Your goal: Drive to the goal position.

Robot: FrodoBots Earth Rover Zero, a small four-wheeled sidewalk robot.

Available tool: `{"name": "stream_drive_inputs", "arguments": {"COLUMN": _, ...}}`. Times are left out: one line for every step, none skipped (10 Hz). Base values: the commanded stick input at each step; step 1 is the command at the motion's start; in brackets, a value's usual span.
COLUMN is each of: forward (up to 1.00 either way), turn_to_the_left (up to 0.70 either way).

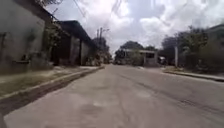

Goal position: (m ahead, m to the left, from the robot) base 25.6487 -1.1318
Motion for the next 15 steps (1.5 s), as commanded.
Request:
{"name": "stream_drive_inputs", "arguments": {"forward": 0.95, "turn_to_the_left": 0.00}}
{"name": "stream_drive_inputs", "arguments": {"forward": 0.95, "turn_to_the_left": 0.00}}
{"name": "stream_drive_inputs", "arguments": {"forward": 0.95, "turn_to_the_left": 0.00}}
{"name": "stream_drive_inputs", "arguments": {"forward": 0.95, "turn_to_the_left": 0.00}}
{"name": "stream_drive_inputs", "arguments": {"forward": 0.95, "turn_to_the_left": 0.00}}
{"name": "stream_drive_inputs", "arguments": {"forward": 0.95, "turn_to_the_left": 0.00}}
{"name": "stream_drive_inputs", "arguments": {"forward": 0.95, "turn_to_the_left": 0.00}}
{"name": "stream_drive_inputs", "arguments": {"forward": 0.95, "turn_to_the_left": 0.00}}
{"name": "stream_drive_inputs", "arguments": {"forward": 0.95, "turn_to_the_left": 0.00}}
{"name": "stream_drive_inputs", "arguments": {"forward": 0.95, "turn_to_the_left": 0.00}}
{"name": "stream_drive_inputs", "arguments": {"forward": 0.95, "turn_to_the_left": 0.00}}
{"name": "stream_drive_inputs", "arguments": {"forward": 0.95, "turn_to_the_left": 0.00}}
{"name": "stream_drive_inputs", "arguments": {"forward": 0.95, "turn_to_the_left": 0.00}}
{"name": "stream_drive_inputs", "arguments": {"forward": 0.95, "turn_to_the_left": 0.00}}
{"name": "stream_drive_inputs", "arguments": {"forward": 0.84, "turn_to_the_left": 0.00}}
